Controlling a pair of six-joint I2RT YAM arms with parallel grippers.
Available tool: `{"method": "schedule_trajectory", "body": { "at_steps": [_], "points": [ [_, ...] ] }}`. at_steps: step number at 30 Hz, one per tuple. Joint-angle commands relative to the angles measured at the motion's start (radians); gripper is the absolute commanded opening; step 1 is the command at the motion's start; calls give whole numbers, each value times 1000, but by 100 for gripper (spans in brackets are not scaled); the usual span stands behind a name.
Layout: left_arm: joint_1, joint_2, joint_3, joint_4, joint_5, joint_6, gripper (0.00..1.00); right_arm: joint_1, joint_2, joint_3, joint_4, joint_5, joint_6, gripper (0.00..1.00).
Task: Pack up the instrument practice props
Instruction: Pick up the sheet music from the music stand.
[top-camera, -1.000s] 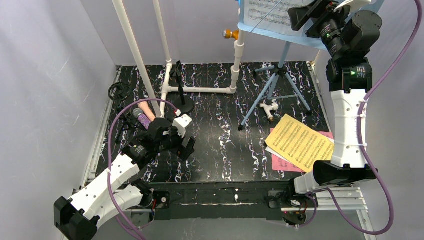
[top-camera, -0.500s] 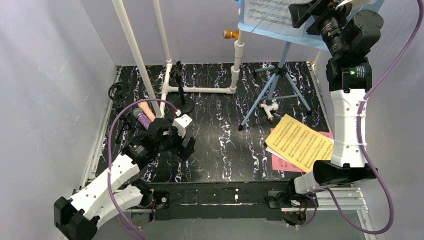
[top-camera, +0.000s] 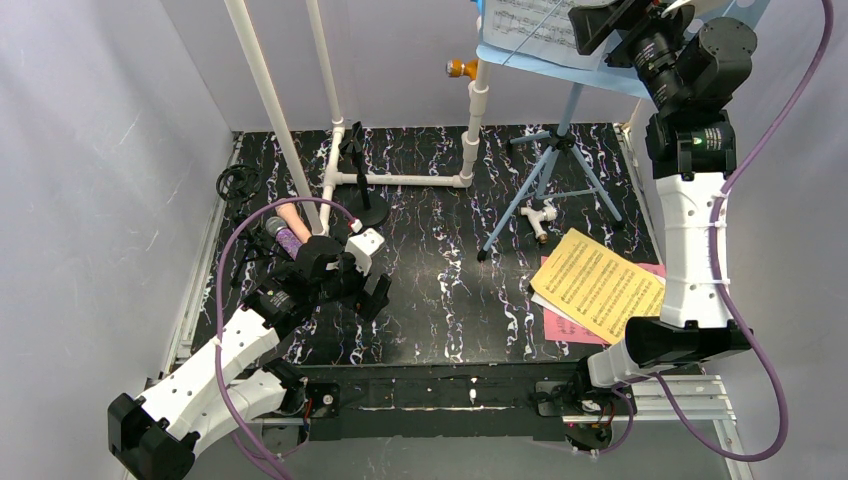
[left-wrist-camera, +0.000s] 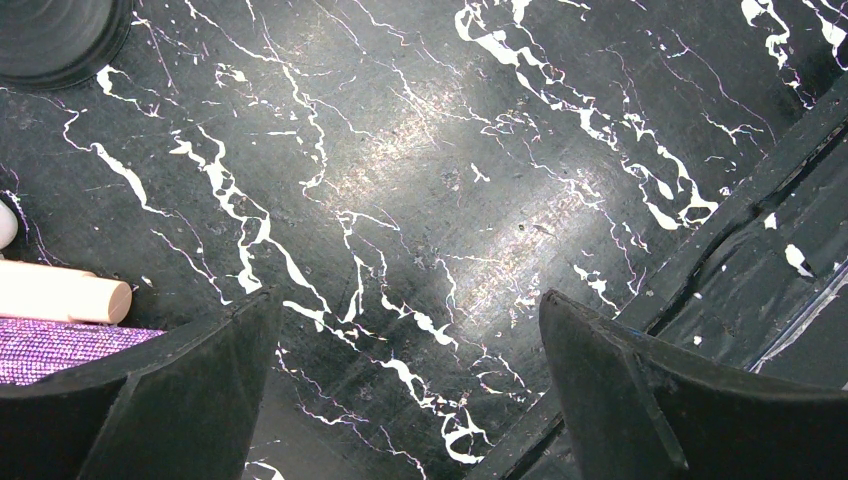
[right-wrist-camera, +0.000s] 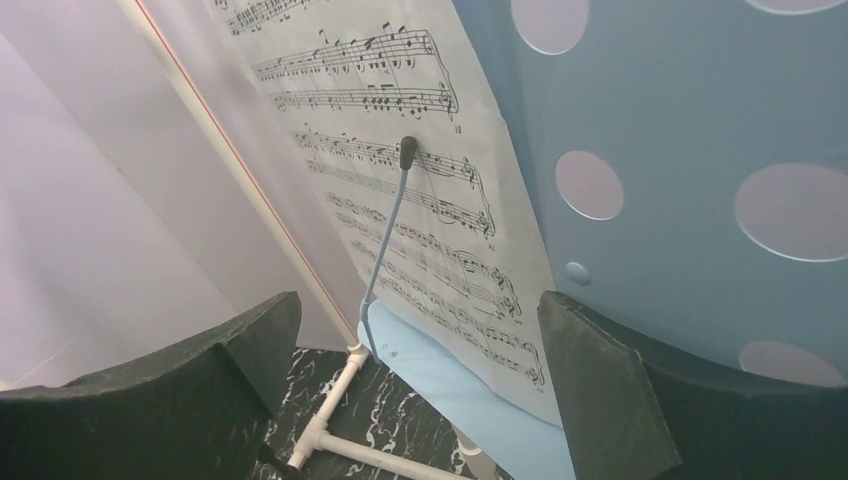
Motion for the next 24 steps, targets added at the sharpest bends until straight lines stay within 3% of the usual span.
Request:
{"method": "schedule_trajectory", "body": {
  "at_steps": [1,15,24],
  "points": [
    [6,-9,9,-17,7,6,100,4,25,4,57,26,-22,98],
    [6,-8,10,-17,7,5,100,42,-42,-11,62,117,-131,98],
    [6,-14,8,-18,4,5,100,40,-37,94,112,93,-182,98]
  ]
}}
